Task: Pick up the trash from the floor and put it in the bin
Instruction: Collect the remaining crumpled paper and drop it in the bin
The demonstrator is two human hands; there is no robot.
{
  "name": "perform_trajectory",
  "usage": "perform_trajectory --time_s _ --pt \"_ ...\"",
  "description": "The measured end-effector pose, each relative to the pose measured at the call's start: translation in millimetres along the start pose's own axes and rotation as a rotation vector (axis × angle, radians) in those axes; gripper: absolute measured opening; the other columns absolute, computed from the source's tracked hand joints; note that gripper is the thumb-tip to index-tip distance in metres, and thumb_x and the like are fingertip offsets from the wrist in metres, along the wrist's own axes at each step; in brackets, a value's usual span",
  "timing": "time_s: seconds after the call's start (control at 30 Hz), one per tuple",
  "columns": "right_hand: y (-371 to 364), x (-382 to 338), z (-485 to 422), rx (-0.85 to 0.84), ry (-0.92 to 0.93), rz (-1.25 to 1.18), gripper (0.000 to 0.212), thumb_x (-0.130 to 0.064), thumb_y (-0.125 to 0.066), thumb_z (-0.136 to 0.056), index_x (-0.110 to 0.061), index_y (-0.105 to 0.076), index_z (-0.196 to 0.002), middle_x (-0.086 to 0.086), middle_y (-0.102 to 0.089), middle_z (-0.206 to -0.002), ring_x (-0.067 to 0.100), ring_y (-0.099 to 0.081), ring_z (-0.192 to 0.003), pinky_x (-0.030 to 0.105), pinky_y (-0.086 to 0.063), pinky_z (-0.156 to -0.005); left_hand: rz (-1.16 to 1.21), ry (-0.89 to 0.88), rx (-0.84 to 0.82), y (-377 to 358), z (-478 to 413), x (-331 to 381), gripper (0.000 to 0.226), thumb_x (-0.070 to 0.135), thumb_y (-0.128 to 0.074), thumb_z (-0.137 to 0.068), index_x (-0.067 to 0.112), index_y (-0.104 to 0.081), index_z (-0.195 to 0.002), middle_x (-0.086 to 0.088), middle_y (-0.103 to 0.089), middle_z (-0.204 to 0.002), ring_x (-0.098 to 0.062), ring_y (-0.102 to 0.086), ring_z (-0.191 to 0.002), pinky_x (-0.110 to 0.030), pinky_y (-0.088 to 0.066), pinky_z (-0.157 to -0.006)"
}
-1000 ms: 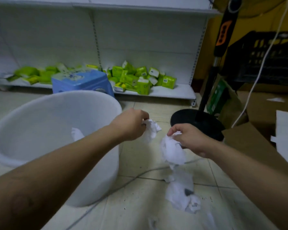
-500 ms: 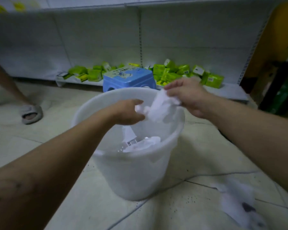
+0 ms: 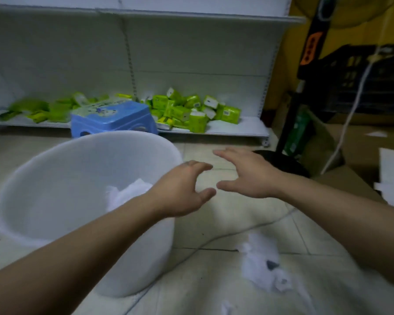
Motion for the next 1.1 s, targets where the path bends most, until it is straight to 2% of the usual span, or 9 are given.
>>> perform_trajectory --time_s 0.13,0.2,0.4,0.6,0.73,0.8,0.9,0.97,1.1 --pt "-35.0 67.0 49.5 -0.075 -0.109 -0.065 0.090 -0.057 -0.067 -0.077 -0.038 -0.018 -0.150 0.004 -0.016 -0.161 0.023 -0.018 -0.147 0.046 -0.022 -0.118 0.127 0.001 -0.131 -67.1 -18.3 49.8 0.064 0.046 -0.066 -0.080 0.024 -0.045 -0.136 0.002 -0.052 -0.137 -0.014 -0.052 -0.118 -0.024 -0.040 -0.094" --pt "-61.8 95.2 79.2 -0.115 -0.163 -0.116 0.089 -0.052 -0.069 -0.077 -0.038 -0.020 -0.149 0.001 -0.015 -0.162 0.023 -0.019 -0.147 0.044 -0.024 -0.117 0.144 0.042 -0.290 -109.4 -15.6 65.3 0.066 0.041 -0.070 -0.079 0.024 -0.043 -0.137 0.000 -0.053 -0.136 -0.017 -0.054 -0.115 -0.028 -0.043 -0.091" --pt "-161.3 146.0 162.1 -0.314 -0.260 -0.251 0.085 -0.043 -0.074 -0.075 -0.030 -0.031 -0.147 0.001 -0.024 -0.159 0.022 -0.029 -0.142 0.040 -0.031 -0.114 -0.200 0.034 -0.697 -221.5 14.6 74.8 0.071 0.041 -0.071 -0.076 0.024 -0.039 -0.138 -0.009 -0.050 -0.134 -0.027 -0.051 -0.118 -0.035 -0.044 -0.094" --pt "-245.8 151.6 225.8 -0.507 -0.174 -0.213 0.082 -0.048 -0.069 -0.076 -0.031 -0.030 -0.146 -0.001 -0.038 -0.147 0.020 -0.045 -0.128 0.034 -0.043 -0.100 -0.369 0.329 -0.867 -299.8 84.7 37.7 0.094 0.062 -0.068 -0.068 0.026 -0.024 -0.143 -0.009 -0.047 -0.130 -0.026 -0.057 -0.104 -0.035 -0.049 -0.078" --pt "-279.4 143.4 234.6 -0.599 -0.101 -0.108 0.091 -0.044 -0.071 -0.075 -0.033 -0.019 -0.149 0.004 -0.025 -0.154 0.027 -0.033 -0.137 0.041 -0.036 -0.107 -0.272 0.517 -0.785 -323.8 120.1 29.6 0.085 0.060 -0.064 -0.072 0.024 -0.025 -0.138 -0.007 -0.045 -0.128 -0.024 -0.057 -0.101 -0.034 -0.052 -0.075" --pt "-286.8 137.5 230.1 -0.580 -0.048 -0.048 0.081 -0.034 -0.070 -0.078 -0.029 -0.026 -0.146 0.006 -0.032 -0.149 0.029 -0.037 -0.133 0.041 -0.037 -0.104 -0.291 0.507 -0.653 -325.6 122.1 34.6 0.052 0.040 -0.057 -0.085 0.019 -0.038 -0.128 -0.006 -0.052 -0.116 -0.021 -0.057 -0.088 -0.032 -0.051 -0.068" --pt "-293.7 134.4 223.1 -0.474 -0.010 0.007 0.058 -0.023 -0.065 -0.081 -0.024 -0.041 -0.134 0.004 -0.048 -0.129 0.026 -0.049 -0.115 0.038 -0.043 -0.090 -0.194 0.501 -0.468 -319.3 112.6 40.0 0.009 0.016 -0.048 -0.089 0.016 -0.052 -0.096 -0.005 -0.058 -0.093 -0.019 -0.054 -0.073 -0.032 -0.050 -0.061" --pt "-296.2 135.0 219.0 -0.461 -0.002 0.011 0.056 -0.021 -0.063 -0.081 -0.023 -0.042 -0.132 0.004 -0.049 -0.126 0.025 -0.049 -0.113 0.038 -0.044 -0.088 -0.083 0.525 -0.379 -310.0 100.9 39.0 0.010 0.013 -0.046 -0.088 0.016 -0.055 -0.086 -0.003 -0.060 -0.087 -0.019 -0.057 -0.071 -0.031 -0.051 -0.060" --pt "-272.6 139.6 202.9 -0.407 -0.118 -0.177 0.064 -0.040 -0.068 -0.071 -0.028 -0.046 -0.129 -0.002 -0.052 -0.120 0.022 -0.054 -0.106 0.034 -0.049 -0.083 0.030 0.466 -0.198 -268.6 60.1 40.2 0.020 0.011 -0.047 -0.090 0.015 -0.066 -0.093 -0.004 -0.069 -0.089 -0.018 -0.062 -0.072 -0.033 -0.054 -0.065"
Point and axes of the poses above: each hand's wrist, its own z-axis away from the middle knuckle, its own y-axis out of the back of the hand, x = y × z, the point moved 2 cm from there along -z, towards the middle knuckle
